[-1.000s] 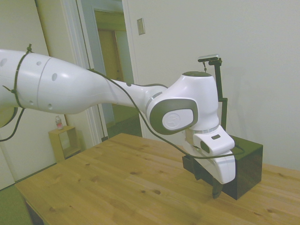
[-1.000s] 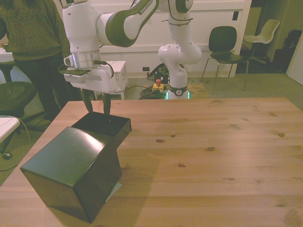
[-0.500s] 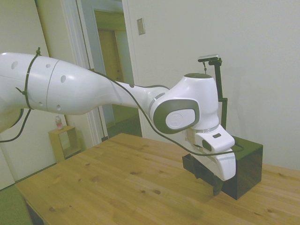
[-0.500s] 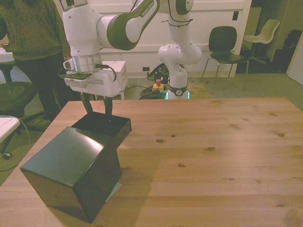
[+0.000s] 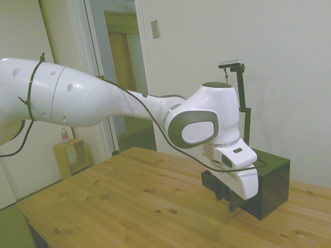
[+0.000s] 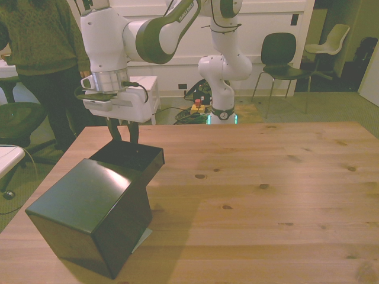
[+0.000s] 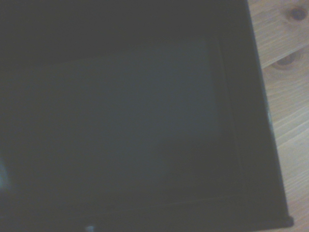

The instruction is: Close the top drawer

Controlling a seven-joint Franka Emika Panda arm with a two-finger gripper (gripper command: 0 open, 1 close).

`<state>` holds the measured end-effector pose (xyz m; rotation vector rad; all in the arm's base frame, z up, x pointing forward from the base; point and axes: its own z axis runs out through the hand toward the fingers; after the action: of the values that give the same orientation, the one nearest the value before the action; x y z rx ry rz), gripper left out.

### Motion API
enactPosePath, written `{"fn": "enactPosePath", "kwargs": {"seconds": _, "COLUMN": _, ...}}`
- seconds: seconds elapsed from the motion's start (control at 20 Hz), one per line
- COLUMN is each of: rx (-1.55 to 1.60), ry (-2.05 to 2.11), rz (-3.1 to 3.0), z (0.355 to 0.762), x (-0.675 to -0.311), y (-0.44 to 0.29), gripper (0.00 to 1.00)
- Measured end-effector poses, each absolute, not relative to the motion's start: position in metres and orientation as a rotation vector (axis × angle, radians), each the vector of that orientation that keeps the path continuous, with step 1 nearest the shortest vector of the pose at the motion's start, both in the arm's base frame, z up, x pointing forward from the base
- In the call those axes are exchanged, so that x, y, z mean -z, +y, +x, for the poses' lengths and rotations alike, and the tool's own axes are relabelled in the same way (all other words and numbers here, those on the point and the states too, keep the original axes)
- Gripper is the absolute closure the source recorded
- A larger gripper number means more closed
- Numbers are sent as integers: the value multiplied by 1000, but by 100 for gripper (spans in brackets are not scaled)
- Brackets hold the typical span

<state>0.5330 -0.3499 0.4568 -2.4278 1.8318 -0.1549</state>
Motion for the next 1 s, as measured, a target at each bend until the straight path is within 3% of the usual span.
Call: {"fn": "enactPosePath", "kwargs": {"seconds": 1.0, "rx": 217, "ry": 1822, "rz": -2421, "z": 546, "x": -478, "y": -354, "gripper": 100}}
